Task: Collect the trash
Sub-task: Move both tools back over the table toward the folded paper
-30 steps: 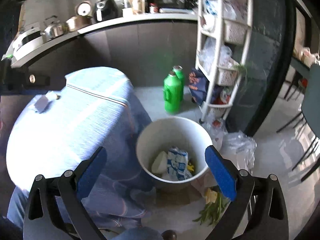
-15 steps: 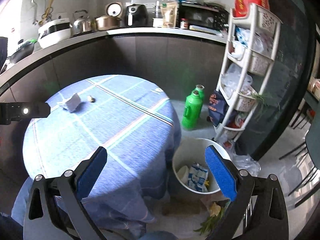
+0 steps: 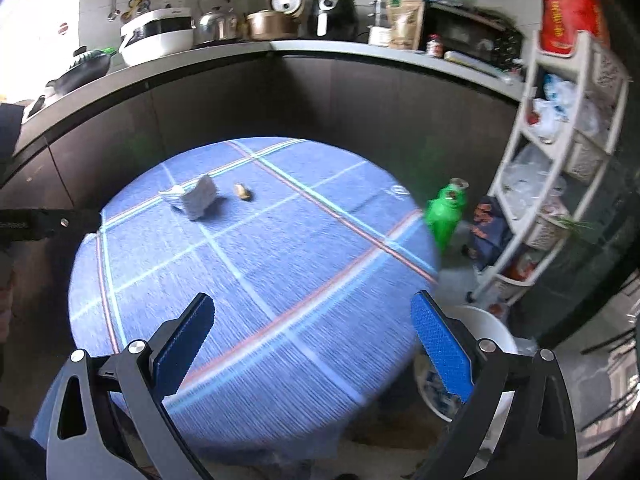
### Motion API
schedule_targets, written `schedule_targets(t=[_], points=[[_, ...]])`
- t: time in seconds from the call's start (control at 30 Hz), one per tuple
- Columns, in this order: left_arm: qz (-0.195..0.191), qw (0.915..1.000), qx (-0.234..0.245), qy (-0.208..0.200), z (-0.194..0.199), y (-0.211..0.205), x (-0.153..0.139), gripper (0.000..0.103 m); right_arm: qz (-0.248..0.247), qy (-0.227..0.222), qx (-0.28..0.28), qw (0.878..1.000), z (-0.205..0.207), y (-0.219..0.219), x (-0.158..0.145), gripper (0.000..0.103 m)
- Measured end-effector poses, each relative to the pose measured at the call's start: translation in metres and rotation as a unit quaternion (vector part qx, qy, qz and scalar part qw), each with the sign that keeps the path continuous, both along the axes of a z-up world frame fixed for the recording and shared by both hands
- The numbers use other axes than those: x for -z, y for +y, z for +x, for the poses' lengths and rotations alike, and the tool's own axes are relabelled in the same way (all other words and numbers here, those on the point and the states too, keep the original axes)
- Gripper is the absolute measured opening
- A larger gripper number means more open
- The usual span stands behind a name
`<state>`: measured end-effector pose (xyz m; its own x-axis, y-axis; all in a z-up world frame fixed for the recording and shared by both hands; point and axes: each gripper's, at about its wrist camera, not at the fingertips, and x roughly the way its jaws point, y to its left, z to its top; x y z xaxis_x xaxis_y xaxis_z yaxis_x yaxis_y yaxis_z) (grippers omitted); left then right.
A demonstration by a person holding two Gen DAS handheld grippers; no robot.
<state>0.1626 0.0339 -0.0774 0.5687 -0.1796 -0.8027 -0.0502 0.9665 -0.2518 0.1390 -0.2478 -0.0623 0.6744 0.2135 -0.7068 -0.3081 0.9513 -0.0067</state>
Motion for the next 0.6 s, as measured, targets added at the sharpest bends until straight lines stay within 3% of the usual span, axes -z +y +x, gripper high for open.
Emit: schedule_targets(t=[0.27, 0.47, 0.6], points=[[-0.020, 0.9997, 0.001, 0.012, 0.046, 0.017, 0.018, 0.099, 0.039, 0.022, -0.031, 0.999, 0.057, 0.035, 0.012, 0.093], [-0.059, 0.9980, -0.004, 0.023, 0.091, 0.015, 0.042, 0.090, 0.033, 0.045, -0.035, 0.998, 0.093, 0.053, 0.034, 0.067], [-0.062, 0.9972, -0.019, 0.037, 0.121, 0.008, 0.063, 0.085, 0.016, 0.058, -0.045, 0.997, 0.114, 0.062, 0.050, 0.051]])
